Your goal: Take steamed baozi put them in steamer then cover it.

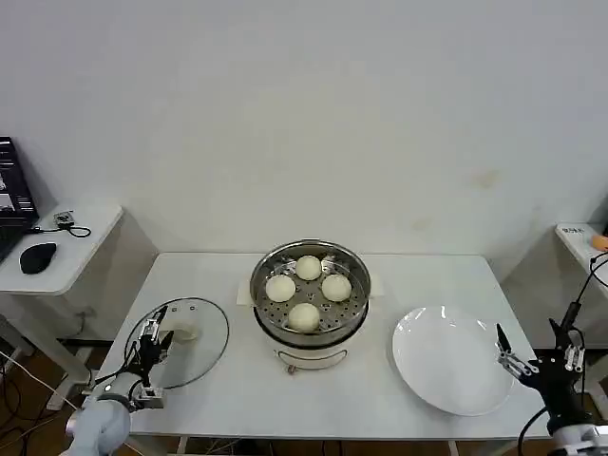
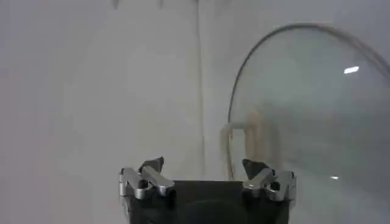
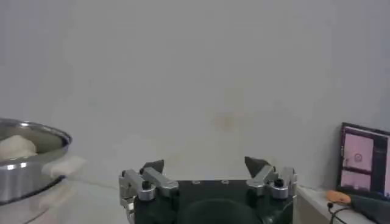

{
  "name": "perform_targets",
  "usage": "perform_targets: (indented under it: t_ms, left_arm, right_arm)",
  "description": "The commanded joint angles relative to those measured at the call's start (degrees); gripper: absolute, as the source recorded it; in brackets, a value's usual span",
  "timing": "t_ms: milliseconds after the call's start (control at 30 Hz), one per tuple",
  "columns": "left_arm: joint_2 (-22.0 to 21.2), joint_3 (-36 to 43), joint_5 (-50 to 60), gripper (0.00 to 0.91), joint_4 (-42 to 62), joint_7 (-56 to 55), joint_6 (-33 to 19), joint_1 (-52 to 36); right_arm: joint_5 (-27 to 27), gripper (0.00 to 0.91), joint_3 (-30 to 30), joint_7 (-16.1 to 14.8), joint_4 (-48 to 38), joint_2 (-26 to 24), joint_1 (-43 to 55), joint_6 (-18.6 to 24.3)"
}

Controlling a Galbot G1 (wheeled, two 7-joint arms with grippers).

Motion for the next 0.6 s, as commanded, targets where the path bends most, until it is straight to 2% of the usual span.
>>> perform_targets:
  t_ms: [33,200,233,267,300,600]
  left_arm:
    - [0.0,0.9,0.7,0.907,4.5,0.1,0.1,-4.3]
    - [0.0,1.6,0.6,0.907,5.7,0.3,0.1,-5.5]
    - [0.0,1.7,0.7,0.816,6.1,0.3,0.1,-5.7]
    - [-0.1,1.9,0.7,0.262,6.7,0.2,0.0,-6.0]
    - [-0.2,2.0,0.7,0.010,6.8,0.0,0.0,-6.1]
    - [-0.5,1.9,0.8,0.000,7.3,0.1,-0.7,-5.3]
  right_arm:
    - [-0.2,0.907,-0.1,-0.1,-0.6,0.5,-0.2,0.0]
    - [-0.5,0.907,-0.4,-0.1,-1.2,0.8,0.1,0.1]
    - [-0.6,0.907,-0.4,-0.1,-1.3,0.8,0.2,0.1]
    - [-0.6,0.907,-0.4,-0.1,-1.3,0.9,0.2,0.1]
    - [-0.6,0.907,-0.5,-0.1,-1.3,0.9,0.2,0.1]
    - [-1.0,0.907,-1.0,-0.1,-1.6,1.1,0.4,0.0]
